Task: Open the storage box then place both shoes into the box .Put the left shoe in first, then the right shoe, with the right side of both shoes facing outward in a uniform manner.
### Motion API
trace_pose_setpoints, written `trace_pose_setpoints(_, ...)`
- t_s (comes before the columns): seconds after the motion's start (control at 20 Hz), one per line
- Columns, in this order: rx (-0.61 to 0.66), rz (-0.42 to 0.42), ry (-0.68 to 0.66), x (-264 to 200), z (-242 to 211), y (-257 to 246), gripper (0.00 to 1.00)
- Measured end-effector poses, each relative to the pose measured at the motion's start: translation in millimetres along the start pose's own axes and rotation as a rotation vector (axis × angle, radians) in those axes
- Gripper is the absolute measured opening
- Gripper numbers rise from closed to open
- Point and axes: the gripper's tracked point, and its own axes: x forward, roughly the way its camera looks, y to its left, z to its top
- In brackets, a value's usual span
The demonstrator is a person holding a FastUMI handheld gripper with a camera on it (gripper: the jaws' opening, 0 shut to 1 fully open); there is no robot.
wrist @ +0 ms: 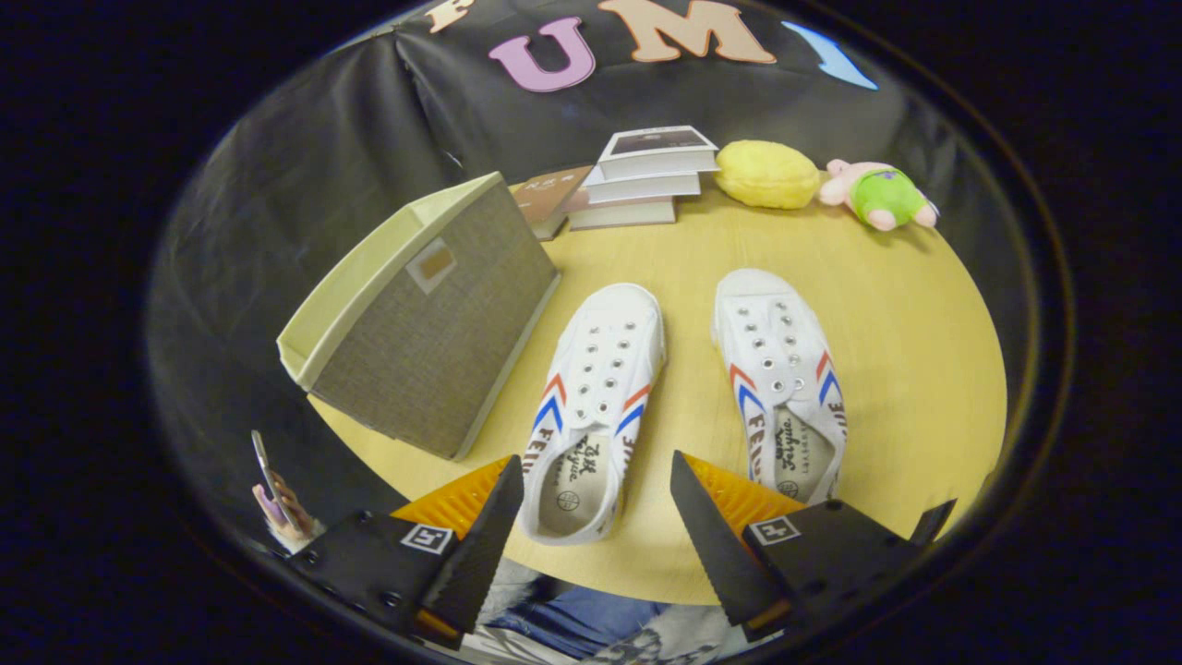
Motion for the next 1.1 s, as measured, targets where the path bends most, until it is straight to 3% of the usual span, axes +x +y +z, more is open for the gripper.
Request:
trace_pose_setpoints(0.1, -0.002, -0.027, 0.036, 14.5, -5.4, -9.0, 0.99)
trace_pose_setpoints(0.3, 0.028, -0.023, 0.078, 36.8, -7.7, -7.8, 0.75)
trace_pose_setpoints(0.45, 0.083, 0.020, 0.140, 42.4, -17.1, 3.3, 0.54)
trace_pose_setpoints(0.75, 0.167, 0.035, 0.135, 43.8, -13.1, 2.0, 0.11)
trace_pose_setpoints(0.8, 0.183, 0.053, 0.135, 43.8, -15.8, 3.0, 0.07)
trace_pose_setpoints(1.1, 0.305, 0.170, 0.090, 39.8, -6.6, 13.2, 0.05)
